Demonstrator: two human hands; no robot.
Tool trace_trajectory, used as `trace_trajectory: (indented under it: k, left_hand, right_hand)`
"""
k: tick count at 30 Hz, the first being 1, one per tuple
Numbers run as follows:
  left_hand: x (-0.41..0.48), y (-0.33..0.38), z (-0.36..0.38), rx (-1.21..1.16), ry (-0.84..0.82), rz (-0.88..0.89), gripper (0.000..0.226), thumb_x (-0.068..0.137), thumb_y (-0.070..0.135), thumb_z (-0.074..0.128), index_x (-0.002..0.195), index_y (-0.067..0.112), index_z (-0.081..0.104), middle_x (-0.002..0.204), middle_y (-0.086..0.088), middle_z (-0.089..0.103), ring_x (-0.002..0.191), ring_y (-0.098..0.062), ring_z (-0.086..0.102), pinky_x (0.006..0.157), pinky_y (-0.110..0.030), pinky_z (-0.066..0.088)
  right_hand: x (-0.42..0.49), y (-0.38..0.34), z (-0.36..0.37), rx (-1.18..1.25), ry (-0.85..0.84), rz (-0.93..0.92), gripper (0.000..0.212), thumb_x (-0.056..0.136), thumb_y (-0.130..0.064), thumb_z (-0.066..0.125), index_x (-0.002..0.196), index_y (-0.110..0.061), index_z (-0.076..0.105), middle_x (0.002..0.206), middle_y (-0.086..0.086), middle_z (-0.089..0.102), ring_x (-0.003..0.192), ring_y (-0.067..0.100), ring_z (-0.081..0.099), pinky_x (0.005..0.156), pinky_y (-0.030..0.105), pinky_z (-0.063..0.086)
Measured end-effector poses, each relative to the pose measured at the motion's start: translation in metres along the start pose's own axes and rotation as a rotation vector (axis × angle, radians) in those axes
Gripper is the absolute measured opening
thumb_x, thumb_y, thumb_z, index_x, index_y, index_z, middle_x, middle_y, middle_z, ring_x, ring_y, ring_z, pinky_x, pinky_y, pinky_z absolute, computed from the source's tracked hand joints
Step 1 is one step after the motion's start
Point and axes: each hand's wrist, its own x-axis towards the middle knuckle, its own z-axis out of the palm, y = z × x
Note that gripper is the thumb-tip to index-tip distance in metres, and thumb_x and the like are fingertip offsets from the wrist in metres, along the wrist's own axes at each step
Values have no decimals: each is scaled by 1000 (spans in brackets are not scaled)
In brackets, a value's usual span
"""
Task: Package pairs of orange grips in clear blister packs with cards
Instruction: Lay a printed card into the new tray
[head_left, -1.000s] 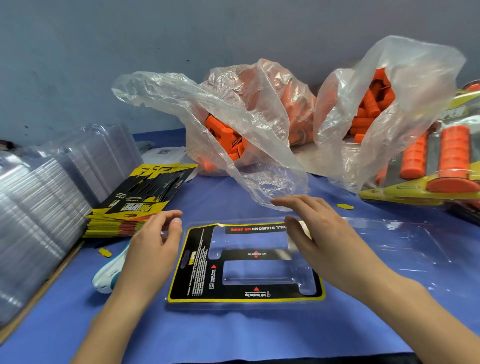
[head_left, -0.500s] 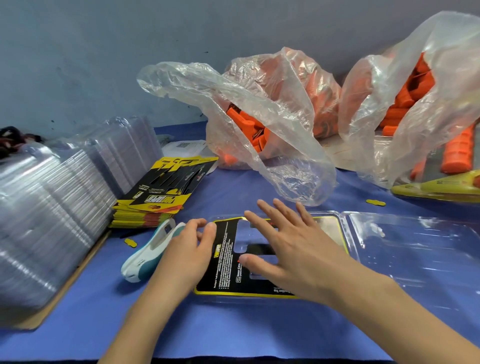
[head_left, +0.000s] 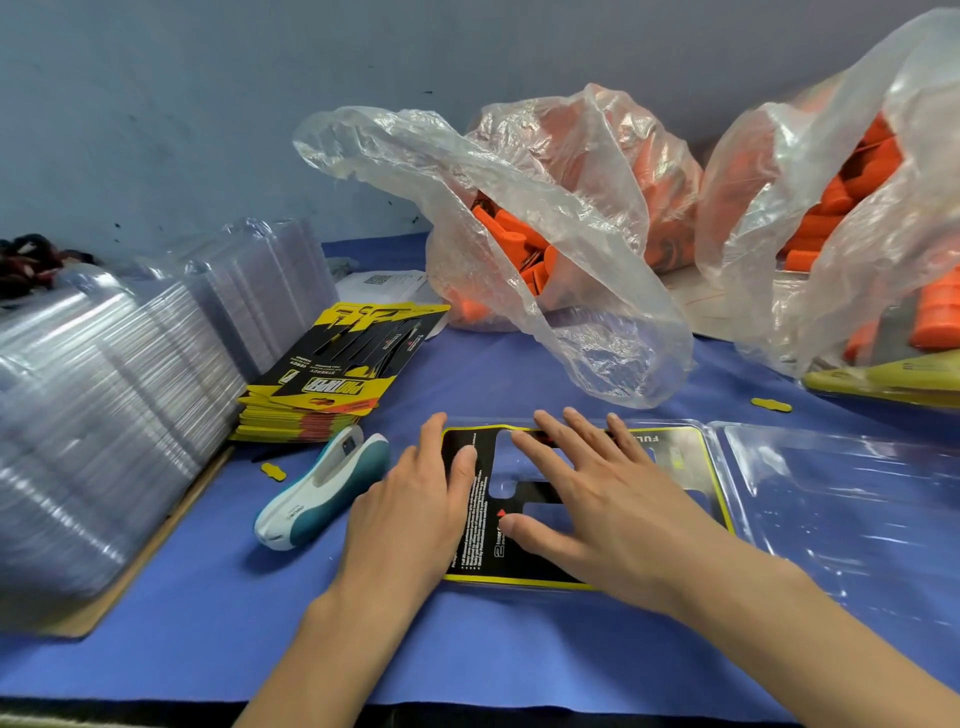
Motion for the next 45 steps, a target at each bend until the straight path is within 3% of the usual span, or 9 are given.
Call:
trace_trajectory:
  k: [7,10,13,20,31,36,40,43,45]
  left_hand:
    - [-3,-4,-2,10,9,37,49,98,56,19,144,46,32,114,5,49,98,-27,63,71,-41,49]
    - [-1,-4,-4,-50,116,103,44,99,49,29,135,36,51,123,4,45,101,-24,60,71,-42,52]
    - [1,-3,-6,-127,242,268,36,102,38,42,126,22,62,122,1,53,105,-22,54,85,-40,48]
    - [-4,5,-4,-153,66,534,47,102,41,32,138,18,52,139,7,53,130,-11,44,106,-32,37]
    - [-2,0,4,-122,-10,545,50,103,42,24,144,22,44,145,10,45,134,-7,38,107,-27,31]
    - [-2,1,3,-156,-23,543,50,103,44,23,144,24,42,145,13,45,134,-5,37,108,-26,30]
    - [-4,1,3,-138,-23,525,55,102,47,20,146,21,42,147,10,44,135,-7,37,110,-28,30]
    - [-4,1,2,-130,-26,515,58,101,49,18,146,21,41,147,9,44,136,-7,35,111,-27,28]
    - [-3,1,2,-132,-29,510,58,101,49,17,146,22,40,147,10,43,136,-6,33,111,-24,26]
  right_hand:
    - [0,1,-1,-2,-10,-3,90,81,-79,6,156,-31,8,165,-7,-7,151,15,-12,122,41,-11]
    - [0,2,-1,-2,-12,-5,89,82,-79,7,156,-30,9,165,-11,-6,151,15,-11,122,42,-9]
    - [1,2,-1,4,-8,-12,89,82,-78,8,157,-30,9,164,-15,-3,151,14,-10,122,43,-8]
    - [1,2,1,10,11,-24,87,84,-76,8,157,-29,11,164,-16,4,151,13,-8,122,43,-7]
    - [2,6,3,9,-6,-47,86,85,-78,5,156,-31,3,164,-15,0,151,12,-12,122,43,-9]
    - [1,7,-1,73,2,-39,81,87,-76,13,156,-34,8,163,-17,5,151,9,-8,123,41,-6]
    - [-2,8,-12,297,115,-45,61,94,-65,27,149,-39,28,156,-23,26,149,2,6,121,24,1]
    - [-6,13,-21,425,290,-28,39,100,-42,44,138,-35,49,134,-25,48,134,0,33,105,6,20]
    - [-11,19,-27,363,414,-18,29,100,-28,51,126,-30,61,118,-17,61,114,9,50,96,18,36]
